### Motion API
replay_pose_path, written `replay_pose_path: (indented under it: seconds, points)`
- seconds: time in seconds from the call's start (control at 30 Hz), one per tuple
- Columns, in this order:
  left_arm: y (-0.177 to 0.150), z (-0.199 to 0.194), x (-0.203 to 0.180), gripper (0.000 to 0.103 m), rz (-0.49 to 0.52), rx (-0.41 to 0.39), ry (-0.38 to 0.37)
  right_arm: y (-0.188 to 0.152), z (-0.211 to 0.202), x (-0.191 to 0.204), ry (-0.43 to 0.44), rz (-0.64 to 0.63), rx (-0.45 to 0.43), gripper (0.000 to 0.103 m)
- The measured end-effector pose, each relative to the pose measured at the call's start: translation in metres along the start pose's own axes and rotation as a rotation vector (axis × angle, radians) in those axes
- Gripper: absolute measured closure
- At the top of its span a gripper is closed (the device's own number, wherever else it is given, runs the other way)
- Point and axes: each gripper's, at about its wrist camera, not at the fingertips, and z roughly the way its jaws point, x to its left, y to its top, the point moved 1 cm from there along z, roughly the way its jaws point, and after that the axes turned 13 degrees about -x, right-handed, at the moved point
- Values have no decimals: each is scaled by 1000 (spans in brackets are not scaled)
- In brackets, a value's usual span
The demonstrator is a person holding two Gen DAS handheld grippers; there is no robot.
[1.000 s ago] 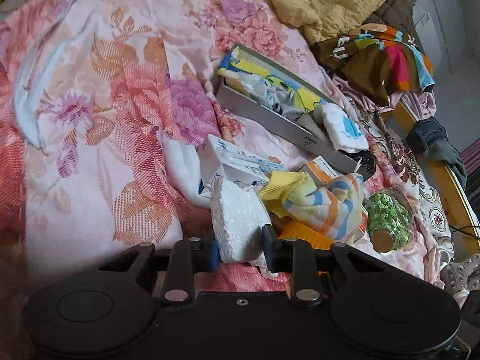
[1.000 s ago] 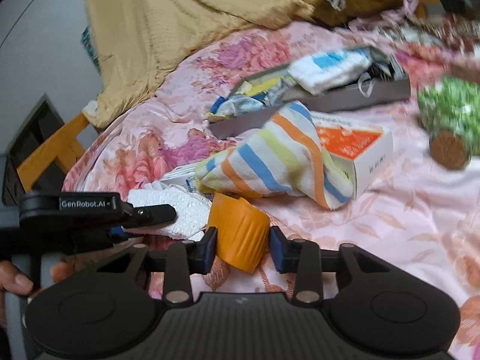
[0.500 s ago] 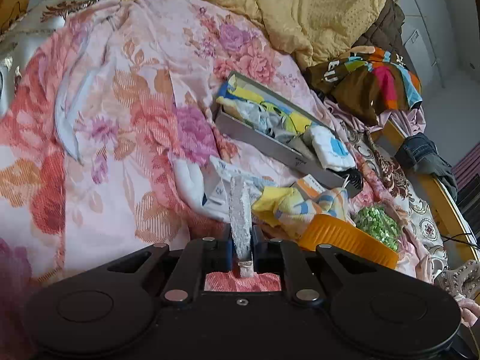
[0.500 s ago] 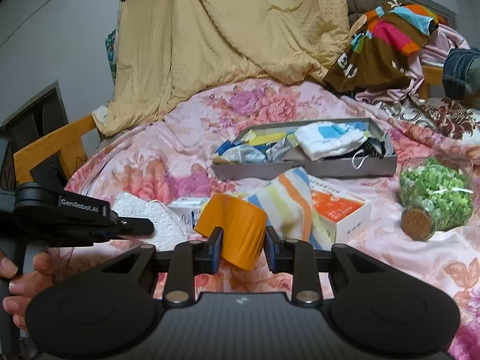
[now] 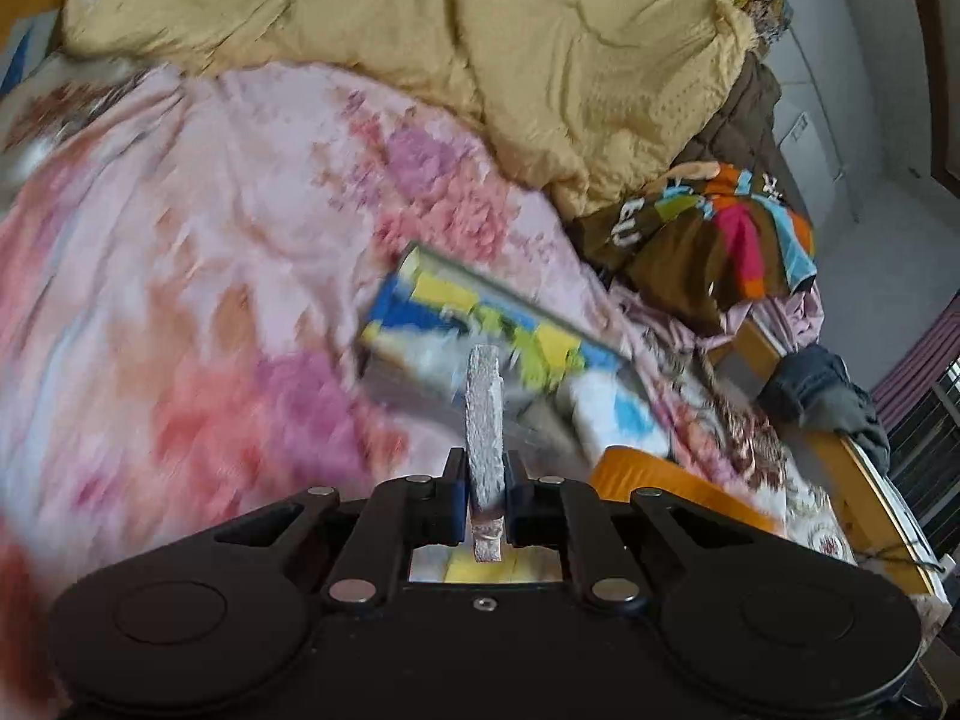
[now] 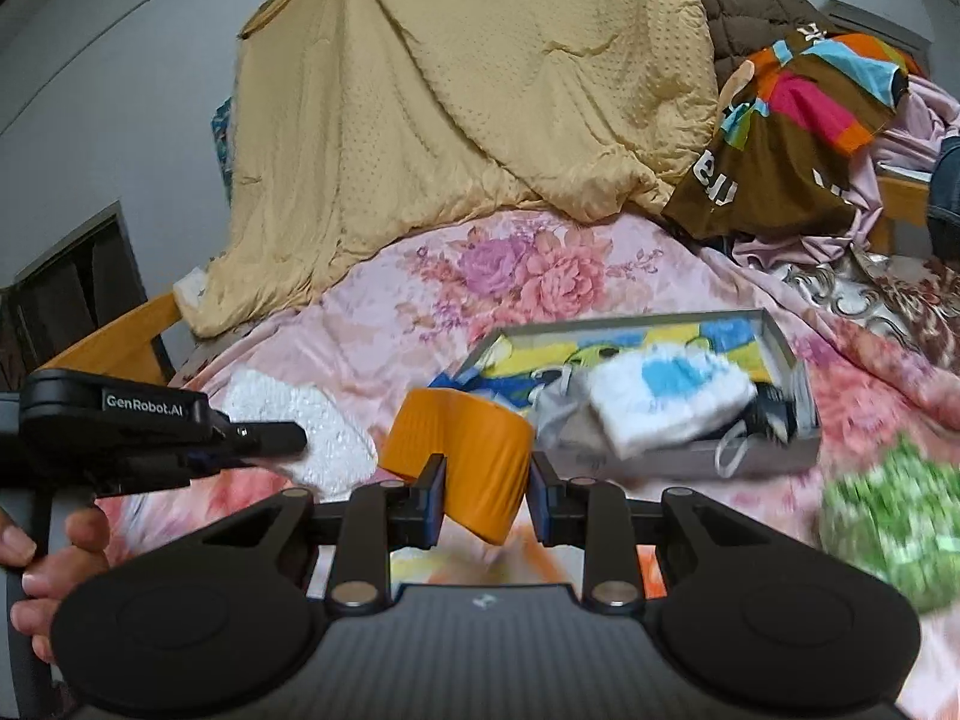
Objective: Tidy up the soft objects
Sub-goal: 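Carry the foam piece and orange cup into the tray and open both grippers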
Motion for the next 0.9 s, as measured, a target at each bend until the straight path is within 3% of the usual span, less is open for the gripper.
replay_pose_path:
  seconds: [0.1, 0.27, 0.43, 0.67, 0.9]
  points:
    - [15, 32, -15, 91, 41, -21, 11, 10, 34, -13, -4, 18, -1, 73]
    - [24, 101, -22, 91, -21, 25, 52, 20, 87, -31, -28, 17, 12, 73]
    - [27, 155, -29, 91, -2, 50, 112, 20, 130, -47, -68, 34, 52, 73]
    - [27, 205, -30, 91, -7, 131, 159, 18, 160, -65, -96, 77, 108, 72]
    - [22, 226, -19, 90, -67, 192, 239, 16, 166, -69, -105, 74, 140, 60]
